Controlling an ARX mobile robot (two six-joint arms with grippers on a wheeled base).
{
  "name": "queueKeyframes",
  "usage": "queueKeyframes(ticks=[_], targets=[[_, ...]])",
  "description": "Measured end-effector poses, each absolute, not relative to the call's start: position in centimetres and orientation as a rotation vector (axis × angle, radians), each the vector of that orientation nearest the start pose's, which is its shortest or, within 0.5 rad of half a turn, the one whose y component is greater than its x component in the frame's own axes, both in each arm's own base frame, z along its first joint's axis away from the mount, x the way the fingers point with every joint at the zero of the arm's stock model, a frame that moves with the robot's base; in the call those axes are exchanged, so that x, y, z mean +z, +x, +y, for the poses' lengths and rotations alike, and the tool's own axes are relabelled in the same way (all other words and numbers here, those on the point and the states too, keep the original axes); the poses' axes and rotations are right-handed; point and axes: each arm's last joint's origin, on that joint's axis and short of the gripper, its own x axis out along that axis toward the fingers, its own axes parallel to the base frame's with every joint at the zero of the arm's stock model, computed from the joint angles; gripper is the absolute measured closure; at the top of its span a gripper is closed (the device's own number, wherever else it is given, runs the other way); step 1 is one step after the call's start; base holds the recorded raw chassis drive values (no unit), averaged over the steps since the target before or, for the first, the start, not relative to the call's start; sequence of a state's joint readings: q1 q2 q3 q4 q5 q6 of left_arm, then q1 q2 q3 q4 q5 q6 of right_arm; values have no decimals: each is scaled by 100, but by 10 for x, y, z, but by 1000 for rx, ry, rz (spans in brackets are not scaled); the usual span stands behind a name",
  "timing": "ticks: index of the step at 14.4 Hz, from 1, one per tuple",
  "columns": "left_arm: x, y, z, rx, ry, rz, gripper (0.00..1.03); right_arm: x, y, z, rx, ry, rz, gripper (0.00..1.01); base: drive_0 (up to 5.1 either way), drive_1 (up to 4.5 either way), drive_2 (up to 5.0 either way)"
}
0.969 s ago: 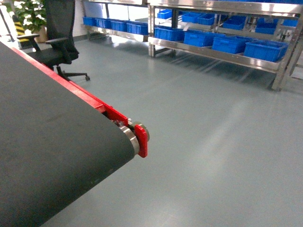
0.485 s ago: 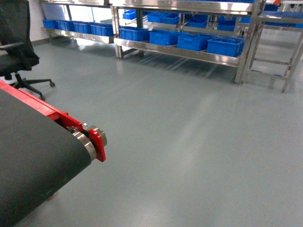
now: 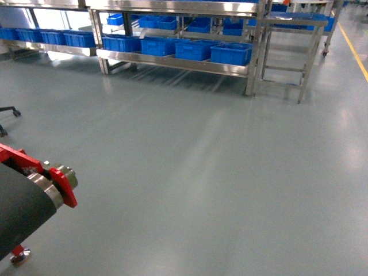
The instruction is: Pick blue part to blue bin on bottom shelf
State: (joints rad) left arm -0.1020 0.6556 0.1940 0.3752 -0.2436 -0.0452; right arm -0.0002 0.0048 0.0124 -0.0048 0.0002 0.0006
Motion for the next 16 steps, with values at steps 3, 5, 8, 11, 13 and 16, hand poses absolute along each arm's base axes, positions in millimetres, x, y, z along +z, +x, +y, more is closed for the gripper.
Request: queueKeyframes(ticks=[3,5,8,11,13,16], targets=[[201,152,-9,143,-30,82,59,167,97,0,0,1,-3,3,-146,-146,-146],[201,152,-9,143,-30,82,59,167,97,0,0,1,-3,3,-146,-146,-146],[201,152,-9,143,-30,82,59,167,97,0,0,1,-3,3,-146,-146,-146],[201,152,-9,143,-30,82,59,167,97,0,0,1,-3,3,-146,-146,-146],[201,152,-9,143,-30,82,59,167,97,0,0,1,-3,3,-150,-150,-150],[201,152,-9,143,-30,82,59,167,97,0,0,1,-3,3,-158,-158,-158]])
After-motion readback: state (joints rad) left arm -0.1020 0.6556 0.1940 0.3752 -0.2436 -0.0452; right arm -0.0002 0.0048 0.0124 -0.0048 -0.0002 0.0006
